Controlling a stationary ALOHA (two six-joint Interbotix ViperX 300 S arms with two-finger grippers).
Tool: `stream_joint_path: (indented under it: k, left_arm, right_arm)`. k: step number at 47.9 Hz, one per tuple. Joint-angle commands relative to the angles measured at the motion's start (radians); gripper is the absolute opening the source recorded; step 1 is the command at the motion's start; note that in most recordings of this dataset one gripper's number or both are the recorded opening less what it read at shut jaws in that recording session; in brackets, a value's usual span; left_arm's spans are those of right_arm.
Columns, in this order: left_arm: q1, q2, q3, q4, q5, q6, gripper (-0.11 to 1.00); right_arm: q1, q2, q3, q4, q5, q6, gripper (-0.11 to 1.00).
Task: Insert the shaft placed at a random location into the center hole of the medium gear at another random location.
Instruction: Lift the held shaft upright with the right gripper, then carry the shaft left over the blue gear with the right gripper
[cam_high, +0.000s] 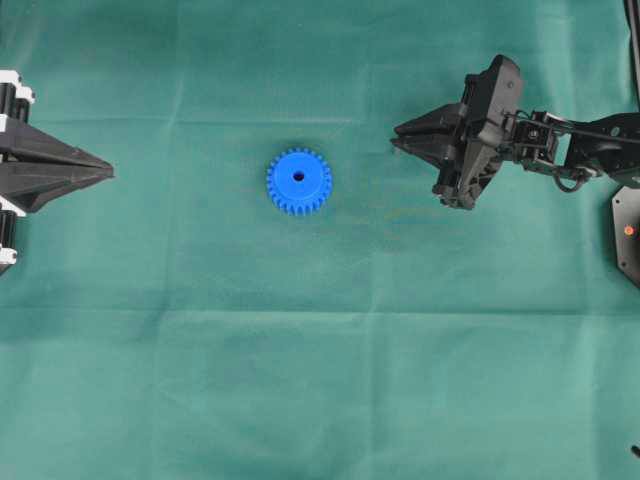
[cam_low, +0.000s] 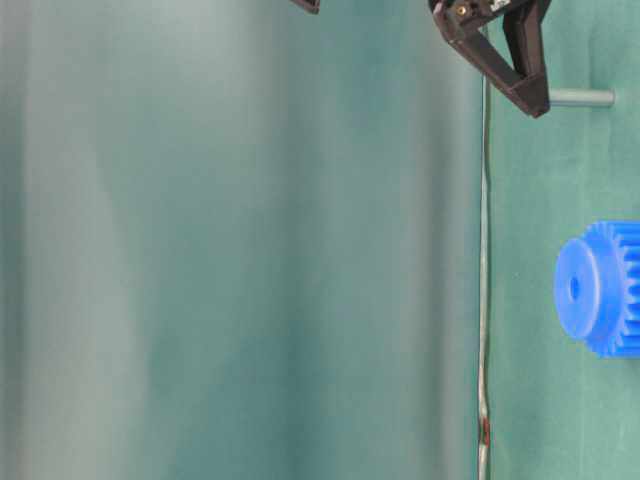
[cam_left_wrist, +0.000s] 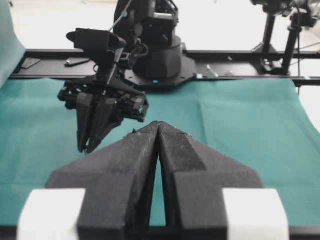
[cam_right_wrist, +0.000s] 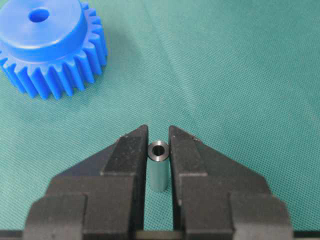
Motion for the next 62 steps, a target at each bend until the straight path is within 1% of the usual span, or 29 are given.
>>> stream_joint_path:
  k: [1, 6, 21, 26, 32, 53, 62]
  left_arm:
    - [0.000, 0.005, -0.025, 0.003, -0.005, -0.002, 0.00]
    - [0.000, 0.005, -0.025, 0.002, -0.005, -0.002, 0.00]
    - [-0.002, 0.003, -0.026, 0.002, -0.006, -0.002, 0.00]
    - [0.000, 0.003, -0.025, 0.003, -0.005, -0.002, 0.00]
    - [-0.002, 0.003, -0.026, 0.003, -0.006, -0.002, 0.00]
    - [0.000, 0.003, -0.025, 0.003, -0.006, -0.002, 0.00]
    - [0.000, 0.003, -0.026, 0.003, -0.006, -0.002, 0.00]
  right_arm:
    - [-0.005, -0.031, -0.014, -0.002, 0.008, -0.020, 0.12]
    - [-0.005, -0.083, -0.015, -0.002, 0.049, -0.020, 0.12]
    - [-0.003, -0.324, -0.055, -0.003, 0.316, -0.021, 0.12]
    - [-0.002, -0.376, -0.060, -0.006, 0.364, -0.021, 0.12]
    - [-0.002, -0.407, -0.055, -0.006, 0.373, -0.021, 0.12]
    - [0.002, -0.376, -0.075, -0.006, 0.376, -0.020, 0.12]
    - [0.035, -0.342, -0.103, -0.002, 0.367, -0.012, 0.12]
